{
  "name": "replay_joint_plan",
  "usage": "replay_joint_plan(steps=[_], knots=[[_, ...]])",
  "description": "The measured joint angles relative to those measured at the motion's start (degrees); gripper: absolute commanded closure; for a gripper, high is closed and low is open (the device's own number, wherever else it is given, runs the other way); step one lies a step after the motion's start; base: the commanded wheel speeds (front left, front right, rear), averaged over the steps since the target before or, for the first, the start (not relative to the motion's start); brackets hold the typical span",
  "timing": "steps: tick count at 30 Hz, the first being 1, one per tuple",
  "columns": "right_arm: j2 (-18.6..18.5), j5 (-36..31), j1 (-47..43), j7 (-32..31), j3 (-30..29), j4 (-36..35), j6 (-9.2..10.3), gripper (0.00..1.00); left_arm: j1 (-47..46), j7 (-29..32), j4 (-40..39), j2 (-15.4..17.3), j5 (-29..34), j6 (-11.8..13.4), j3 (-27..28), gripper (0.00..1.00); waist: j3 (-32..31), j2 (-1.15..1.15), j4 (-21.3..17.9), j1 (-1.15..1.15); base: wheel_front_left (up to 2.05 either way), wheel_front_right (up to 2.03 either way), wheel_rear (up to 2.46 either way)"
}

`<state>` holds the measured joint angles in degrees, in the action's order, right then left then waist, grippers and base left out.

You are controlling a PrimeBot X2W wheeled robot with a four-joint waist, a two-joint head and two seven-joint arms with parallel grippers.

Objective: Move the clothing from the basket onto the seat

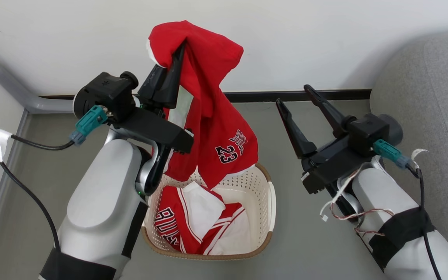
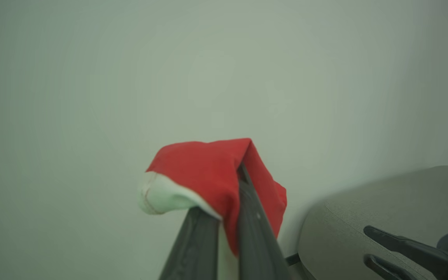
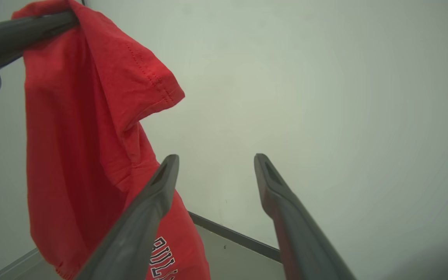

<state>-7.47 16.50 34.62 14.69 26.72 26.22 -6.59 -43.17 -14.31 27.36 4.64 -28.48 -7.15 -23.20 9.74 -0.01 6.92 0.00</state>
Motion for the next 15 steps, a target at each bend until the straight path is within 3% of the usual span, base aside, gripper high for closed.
replay_joint_plan(steps=[15], knots=[[-1.2, -1.4, 8.4, 0.0, 13.6, 6.8, -0.48, 0.0, -0.2, 0.0, -6.1, -1.3, 0.3, 0.0, -4.7, 1.0, 0.2, 0.01, 2.6, 0.0, 0.0, 0.0, 0.0]])
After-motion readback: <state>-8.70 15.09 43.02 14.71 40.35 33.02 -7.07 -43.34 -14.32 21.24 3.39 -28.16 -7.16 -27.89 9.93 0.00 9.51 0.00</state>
